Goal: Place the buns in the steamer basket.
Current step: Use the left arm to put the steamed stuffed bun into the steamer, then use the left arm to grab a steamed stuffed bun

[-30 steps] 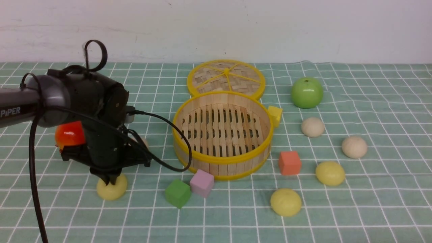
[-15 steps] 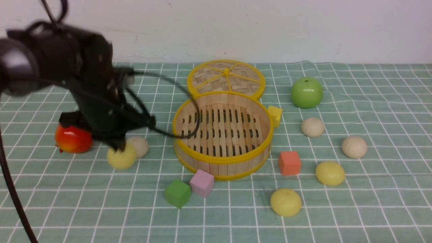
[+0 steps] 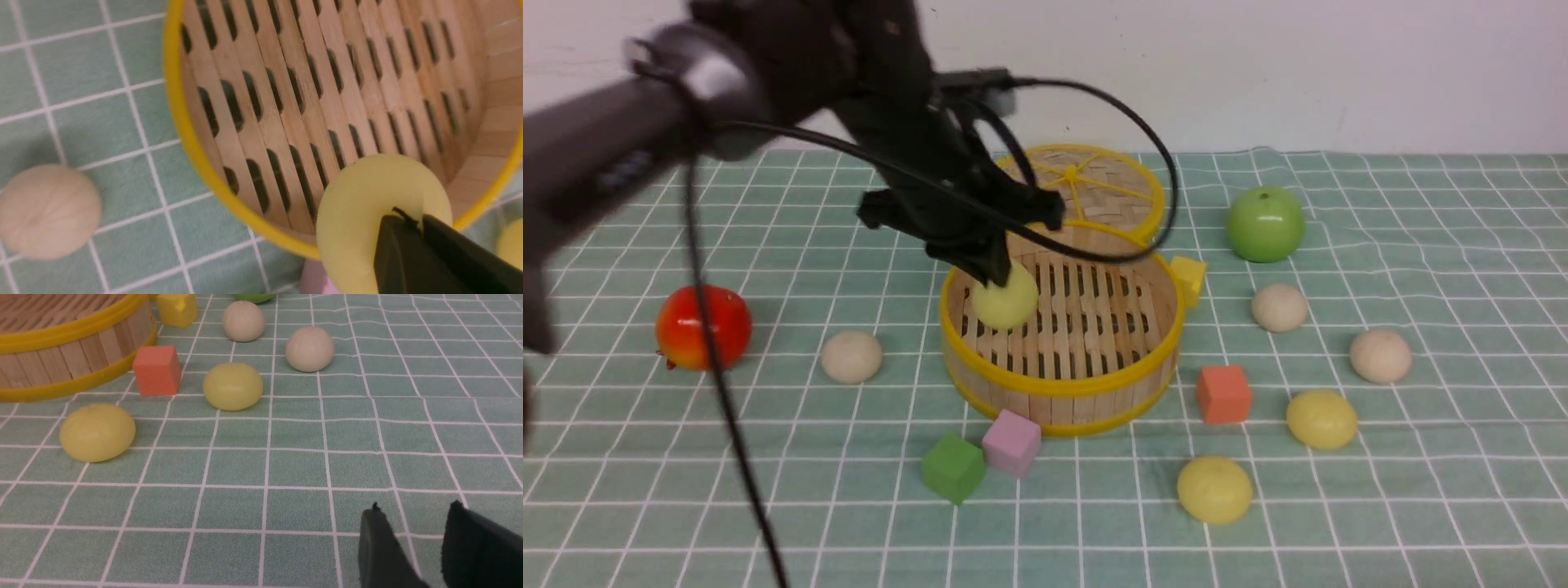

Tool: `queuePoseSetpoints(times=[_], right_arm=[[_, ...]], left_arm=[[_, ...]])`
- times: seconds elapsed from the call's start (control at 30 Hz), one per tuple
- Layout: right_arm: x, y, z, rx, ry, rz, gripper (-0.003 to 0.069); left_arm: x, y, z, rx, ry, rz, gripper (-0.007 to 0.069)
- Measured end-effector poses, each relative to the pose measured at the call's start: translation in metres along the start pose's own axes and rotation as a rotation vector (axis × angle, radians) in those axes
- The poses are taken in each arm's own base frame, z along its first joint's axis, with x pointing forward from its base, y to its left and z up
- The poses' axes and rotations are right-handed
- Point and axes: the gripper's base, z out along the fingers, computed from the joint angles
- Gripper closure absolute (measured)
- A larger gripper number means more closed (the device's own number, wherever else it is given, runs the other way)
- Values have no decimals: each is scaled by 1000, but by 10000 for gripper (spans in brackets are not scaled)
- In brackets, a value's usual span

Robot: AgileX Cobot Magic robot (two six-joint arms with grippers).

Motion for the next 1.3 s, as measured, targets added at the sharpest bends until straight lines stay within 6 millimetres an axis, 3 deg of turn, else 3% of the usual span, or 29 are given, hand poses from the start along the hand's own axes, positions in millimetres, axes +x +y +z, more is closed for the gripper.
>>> queuePoseSetpoints(times=[0.1, 0.2, 0.43, 0.57, 0.67, 0.7, 0.73, 0.83, 0.87, 0.9, 1.0, 1.07, 1.17, 1.3], right_arm=[[0, 0, 0, 0, 0, 0, 420], [0, 0, 0, 0, 0, 0, 420], [0, 0, 0, 0, 0, 0, 420], [0, 0, 0, 0, 0, 0, 420], [0, 0, 0, 0, 0, 0, 420], [0, 0, 0, 0, 0, 0, 420], [0, 0, 0, 0, 0, 0, 420], [0, 0, 0, 0, 0, 0, 420], [0, 0, 0, 0, 0, 0, 420], [0, 0, 0, 0, 0, 0, 420], [0, 0, 0, 0, 0, 0, 420], [0, 0, 0, 0, 0, 0, 420], [0, 0, 0, 0, 0, 0, 420], [0, 0, 0, 0, 0, 0, 420]], left_arm=[[-2, 0, 35, -44, 34, 15, 633], [-1, 4, 57, -56, 54, 8, 631], [3, 7, 75, -73, 86, -48, 613], [2, 7, 72, -75, 77, -46, 557], [0, 6, 60, -82, 66, -39, 434], [0, 6, 59, -81, 64, -39, 426], [-1, 6, 49, -88, 54, -36, 359], [-5, 12, 22, -110, 22, -37, 256], [-6, 13, 20, -113, 20, -37, 251], [-8, 22, 6, -139, 0, -43, 225], [-12, 46, -18, -191, -22, -74, 208], [-14, 73, -30, -235, -22, -122, 214], [-11, 94, -27, -260, -7, -162, 238], [-3, 102, -13, -282, 4, -156, 284]])
